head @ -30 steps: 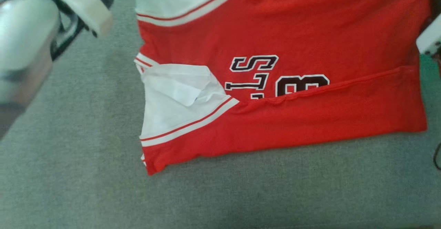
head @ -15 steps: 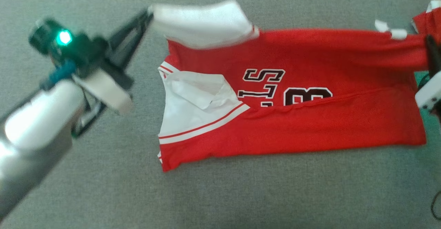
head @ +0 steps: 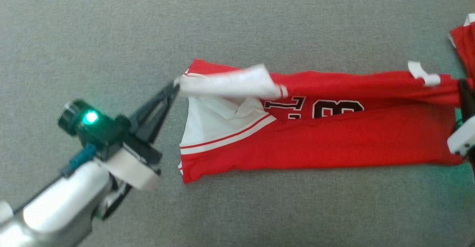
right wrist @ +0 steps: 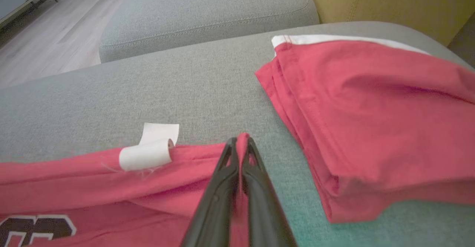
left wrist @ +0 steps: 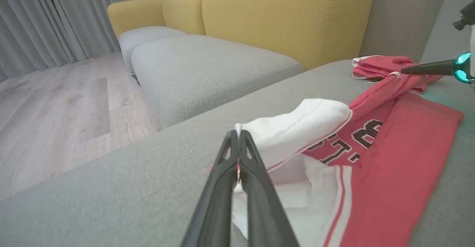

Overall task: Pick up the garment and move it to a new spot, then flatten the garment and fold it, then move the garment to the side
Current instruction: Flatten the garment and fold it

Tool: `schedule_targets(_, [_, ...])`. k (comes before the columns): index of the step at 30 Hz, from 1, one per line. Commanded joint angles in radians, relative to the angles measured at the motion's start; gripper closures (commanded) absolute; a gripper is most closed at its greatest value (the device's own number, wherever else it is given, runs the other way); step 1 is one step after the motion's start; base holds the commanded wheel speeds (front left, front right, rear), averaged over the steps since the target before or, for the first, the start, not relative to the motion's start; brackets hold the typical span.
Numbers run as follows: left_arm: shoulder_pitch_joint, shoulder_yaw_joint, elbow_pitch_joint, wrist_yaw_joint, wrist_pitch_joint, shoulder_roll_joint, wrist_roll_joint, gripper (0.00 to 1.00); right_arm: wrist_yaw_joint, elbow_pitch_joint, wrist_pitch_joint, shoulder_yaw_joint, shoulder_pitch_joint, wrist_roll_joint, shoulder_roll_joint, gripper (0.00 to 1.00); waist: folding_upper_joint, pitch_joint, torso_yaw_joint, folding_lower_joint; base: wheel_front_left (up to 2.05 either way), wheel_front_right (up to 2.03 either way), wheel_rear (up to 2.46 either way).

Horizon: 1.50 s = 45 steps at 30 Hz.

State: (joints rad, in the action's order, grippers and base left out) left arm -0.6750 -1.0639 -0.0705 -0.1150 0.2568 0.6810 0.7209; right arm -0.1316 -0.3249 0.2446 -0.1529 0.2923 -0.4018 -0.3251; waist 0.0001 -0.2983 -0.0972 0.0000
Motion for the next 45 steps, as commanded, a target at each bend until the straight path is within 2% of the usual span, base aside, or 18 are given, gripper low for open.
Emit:
schedule_targets(1, [-0.011, 0.058, 0.028, -0.009, 0.005, 0.045, 0.005, 1.0, 0.001, 0.04, -0.01, 0.001, -0.012, 0.008, -0.016, 1.0, -0.0001, 0.001, -0.003, 0.0, 0.0, 0.0, 0.0])
schedule_targets(13, [0.146, 0.077, 0.051, -0.028, 0.005, 0.007, 0.001, 1.0, 0.001, 0.092, -0.01, -0.053, -0.137, 0.013, 0.01, 1.0, -0.0001, -0.002, -0.006, 0.0, 0.0, 0.0, 0.0])
schedule_targets(15, [0.162, 0.078, 0.047, -0.028, 0.005, -0.004, 0.002, 1.0, 0.001, 0.091, -0.015, -0.055, -0.145, 0.014, 0.014, 0.8, -0.0001, -0.004, -0.005, 0.0, 0.0, 0.0, 0.0])
schedule_targets(16, [0.169, 0.079, 0.041, -0.026, 0.005, -0.01, 0.003, 1.0, 0.001, 0.089, -0.018, -0.056, -0.147, 0.016, 0.017, 0.65, -0.0001, -0.005, -0.004, 0.0, 0.0, 0.0, 0.0])
schedule_targets(17, [0.174, 0.079, 0.034, -0.023, 0.005, -0.017, 0.002, 1.0, 0.001, 0.086, -0.02, -0.058, -0.149, 0.02, 0.019, 0.28, -0.0001, -0.006, -0.003, 0.0, 0.0, 0.0, 0.0])
schedule_targets(18, [0.179, 0.078, 0.026, -0.02, 0.005, -0.024, 0.0, 1.0, 0.001, 0.083, -0.026, -0.064, -0.148, 0.028, 0.021, 0.0, -0.0001, -0.006, -0.002, 0.0, 0.0, 0.0, 0.0])
schedule_targets(20, [0.19, 0.075, 0.01, -0.015, 0.005, -0.04, 0.007, 0.56, 0.001, 0.075, -0.036, -0.073, -0.146, 0.047, 0.028, 0.0, -0.0001, -0.004, -0.002, 0.0, 0.0, 0.0, 0.0])
schedule_targets(21, [0.194, 0.075, 0.003, -0.014, 0.005, -0.048, 0.011, 0.16, 0.001, 0.072, -0.042, -0.08, -0.146, 0.056, 0.031, 0.0, -0.0001, 0.0, -0.002, 0.0, 0.0, 0.0, 0.0])
schedule_targets(22, [0.197, 0.078, -0.001, -0.019, 0.005, -0.056, 0.01, 0.0, 0.001, 0.071, -0.048, -0.088, -0.148, 0.064, 0.036, 0.0, -0.0001, 0.006, -0.003, 0.0, 0.0, 0.0, 0.0])
schedule_targets(26, [0.236, 0.106, -0.003, -0.051, 0.005, -0.085, -0.001, 0.0, 0.001, 0.077, -0.067, -0.119, -0.19, 0.087, 0.062, 0.0, -0.0001, 0.047, -0.006, 0.0, 0.0, 0.0, 0.0])
schedule_targets(30, [0.298, 0.178, 0.013, -0.132, 0.005, -0.13, -0.054, 0.0, 0.001, 0.101, -0.055, -0.138, -0.24, 0.072, 0.101, 0.0, -0.0001, 0.082, -0.015, 0.0, 0.0, 0.0, 0.0])
schedule_targets(34, [0.394, 0.282, 0.041, -0.203, 0.005, -0.218, -0.105, 0.0, 0.001, 0.117, -0.025, -0.172, -0.263, 0.022, 0.145, 0.0, -0.0001, 0.105, -0.042, 0.0, 0.0, 0.0, 0.0])
schedule_targets(39, [0.503, 0.346, 0.049, -0.227, 0.005, -0.322, -0.186, 0.0, 0.001, 0.115, 0.02, -0.229, -0.257, -0.008, 0.155, 0.0, -0.0001, 0.125, -0.093, 0.0, 0.0, 0.0, 0.0])
schedule_targets(45, [0.575, 0.377, 0.045, -0.212, 0.005, -0.394, -0.262, 0.0, 0.001, 0.073, 0.065, -0.281, -0.23, 0.015, 0.144, 0.0, -0.0001, 0.128, -0.13, 0.0, 0.0, 0.0, 0.0])
